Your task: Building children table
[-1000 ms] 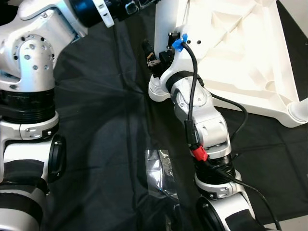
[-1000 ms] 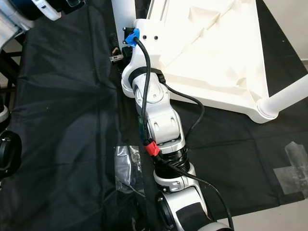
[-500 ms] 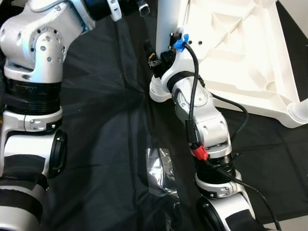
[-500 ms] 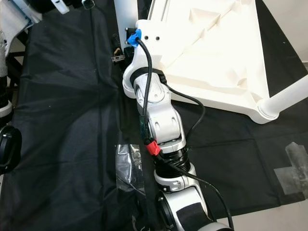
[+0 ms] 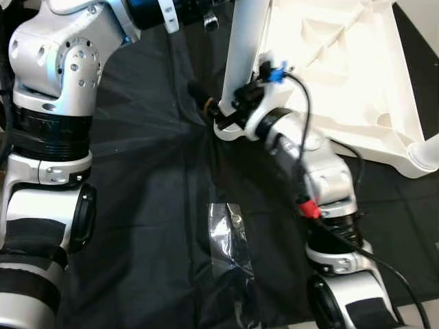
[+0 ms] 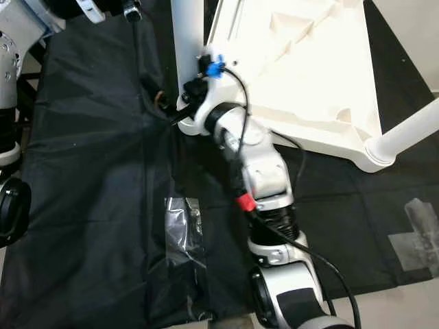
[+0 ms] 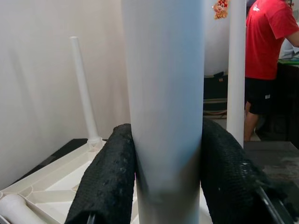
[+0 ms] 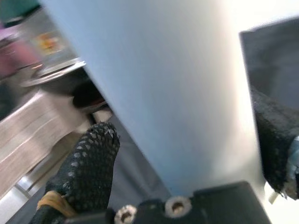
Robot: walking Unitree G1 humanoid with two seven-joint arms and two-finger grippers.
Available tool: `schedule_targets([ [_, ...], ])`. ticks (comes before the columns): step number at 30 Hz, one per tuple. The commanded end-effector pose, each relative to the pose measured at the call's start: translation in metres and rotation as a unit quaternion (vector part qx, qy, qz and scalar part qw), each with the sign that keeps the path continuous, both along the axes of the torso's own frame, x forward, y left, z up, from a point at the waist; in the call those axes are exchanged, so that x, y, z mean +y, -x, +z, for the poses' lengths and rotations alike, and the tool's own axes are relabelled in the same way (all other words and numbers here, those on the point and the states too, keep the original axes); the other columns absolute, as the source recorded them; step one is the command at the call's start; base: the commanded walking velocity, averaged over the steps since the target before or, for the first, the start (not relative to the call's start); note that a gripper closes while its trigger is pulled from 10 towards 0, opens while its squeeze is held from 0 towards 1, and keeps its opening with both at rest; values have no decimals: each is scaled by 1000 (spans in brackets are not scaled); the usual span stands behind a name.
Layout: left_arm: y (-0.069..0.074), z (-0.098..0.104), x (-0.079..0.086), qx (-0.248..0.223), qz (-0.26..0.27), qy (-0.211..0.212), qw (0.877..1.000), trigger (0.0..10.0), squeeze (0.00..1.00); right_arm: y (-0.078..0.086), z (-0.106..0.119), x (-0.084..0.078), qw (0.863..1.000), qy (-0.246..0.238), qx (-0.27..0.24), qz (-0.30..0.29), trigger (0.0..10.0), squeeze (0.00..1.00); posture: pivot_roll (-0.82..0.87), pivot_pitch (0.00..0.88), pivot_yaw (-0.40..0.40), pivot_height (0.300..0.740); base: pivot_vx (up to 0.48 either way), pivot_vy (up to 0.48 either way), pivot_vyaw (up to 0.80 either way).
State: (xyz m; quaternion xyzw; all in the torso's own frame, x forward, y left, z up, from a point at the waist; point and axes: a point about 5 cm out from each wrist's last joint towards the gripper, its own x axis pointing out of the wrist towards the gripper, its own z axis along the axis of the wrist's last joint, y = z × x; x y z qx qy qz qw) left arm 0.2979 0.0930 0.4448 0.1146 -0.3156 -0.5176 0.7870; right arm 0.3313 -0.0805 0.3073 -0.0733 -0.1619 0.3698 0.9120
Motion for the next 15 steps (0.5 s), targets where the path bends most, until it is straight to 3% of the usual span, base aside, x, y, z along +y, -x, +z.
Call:
schedule_targets([
  [1, 1, -2, -2, -10, 6, -20, 1000, 0, 0, 5, 11, -3, 998, 15, -32, 57, 10000, 1000, -11, 298, -49, 740, 0, 0, 0],
  [2, 1, -2, -3, -12, 2, -22, 1000, 0, 0, 3, 23, -25, 992, 62, -58, 93, 10000, 1000, -9, 301, -47, 740, 0, 0, 0],
  [3, 1, -2, -4, -11, 0, -22, 1000, 0, 0, 1, 27, -31, 988, 84, -65, 110, 10000, 1000, -4, 300, -47, 740, 0, 0, 0],
  [6, 2, -3, -5, -11, -2, -25, 1000, 0, 0, 1, 31, -38, 978, 121, -80, 151, 10000, 1000, 1, 303, -45, 740, 0, 0, 0],
  [7, 1, -4, -6, -9, -3, -26, 1000, 0, 0, -3, 35, -42, 974, 136, -85, 161, 10000, 796, 1, 303, -45, 740, 0, 0, 0],
  [11, 2, -4, -6, -9, -4, -27, 1000, 0, 0, -5, 37, -45, 972, 143, -88, 165, 10000, 796, 6, 306, -44, 740, 0, 0, 0],
  [12, 1, -5, -6, -7, -4, -30, 1000, 0, 0, -12, 43, -48, 970, 159, -98, 158, 10000, 0, 14, 314, -40, 740, 0, 0, 0],
  [15, 0, -6, -6, -3, -5, -34, 999, 0, 0, -20, 52, -52, 965, 175, -111, 159, 10000, 0, 15, 320, -37, 740, 0, 0, 0],
])
